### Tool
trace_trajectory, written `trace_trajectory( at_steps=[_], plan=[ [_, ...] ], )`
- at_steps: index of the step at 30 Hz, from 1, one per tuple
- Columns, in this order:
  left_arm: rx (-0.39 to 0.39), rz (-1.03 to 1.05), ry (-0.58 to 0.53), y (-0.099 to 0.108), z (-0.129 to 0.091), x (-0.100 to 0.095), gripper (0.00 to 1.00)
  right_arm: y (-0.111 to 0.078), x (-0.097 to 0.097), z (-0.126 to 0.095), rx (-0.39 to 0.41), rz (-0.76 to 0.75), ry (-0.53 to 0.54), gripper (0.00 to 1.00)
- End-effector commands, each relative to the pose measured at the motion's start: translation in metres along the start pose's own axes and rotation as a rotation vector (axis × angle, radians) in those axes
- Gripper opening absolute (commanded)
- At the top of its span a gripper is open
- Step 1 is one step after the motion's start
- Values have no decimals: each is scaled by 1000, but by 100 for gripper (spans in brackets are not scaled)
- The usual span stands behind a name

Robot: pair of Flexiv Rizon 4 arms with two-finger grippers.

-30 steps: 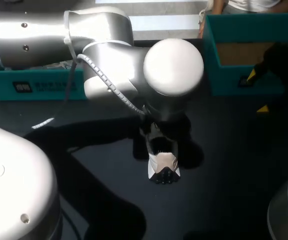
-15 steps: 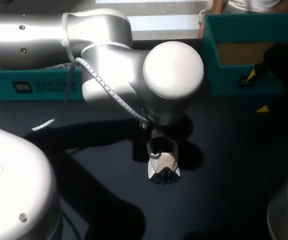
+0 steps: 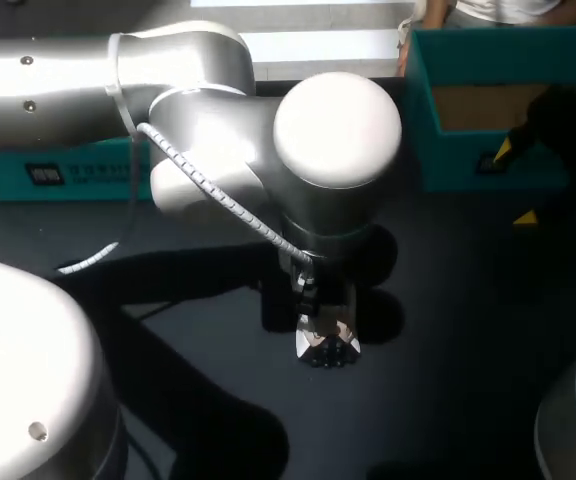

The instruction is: Take the shoe out of the shoebox, open the shoe tongue, remove and reinsert the insole, then place the shoe into the shoebox

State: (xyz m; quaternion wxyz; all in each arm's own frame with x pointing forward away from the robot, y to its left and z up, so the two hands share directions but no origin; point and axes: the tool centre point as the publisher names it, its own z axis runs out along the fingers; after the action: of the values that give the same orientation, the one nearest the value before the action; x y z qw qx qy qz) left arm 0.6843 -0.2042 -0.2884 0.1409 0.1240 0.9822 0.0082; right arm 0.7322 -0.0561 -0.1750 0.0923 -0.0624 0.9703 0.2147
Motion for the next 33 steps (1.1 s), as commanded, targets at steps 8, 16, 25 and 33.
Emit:
trace_trajectory(
  at_steps=[8,16,25,33],
  plan=[
    [50,-190,45,-21,19,29,82,1,-2,1,3,1,3,100],
    [48,-252,57,-24,38,41,87,1,-2,1,3,1,3,100],
    [45,-289,68,-36,68,45,85,1,-2,1,3,1,3,100],
    [28,-291,104,-39,84,54,55,1,-2,1,3,1,3,100]
  ],
)
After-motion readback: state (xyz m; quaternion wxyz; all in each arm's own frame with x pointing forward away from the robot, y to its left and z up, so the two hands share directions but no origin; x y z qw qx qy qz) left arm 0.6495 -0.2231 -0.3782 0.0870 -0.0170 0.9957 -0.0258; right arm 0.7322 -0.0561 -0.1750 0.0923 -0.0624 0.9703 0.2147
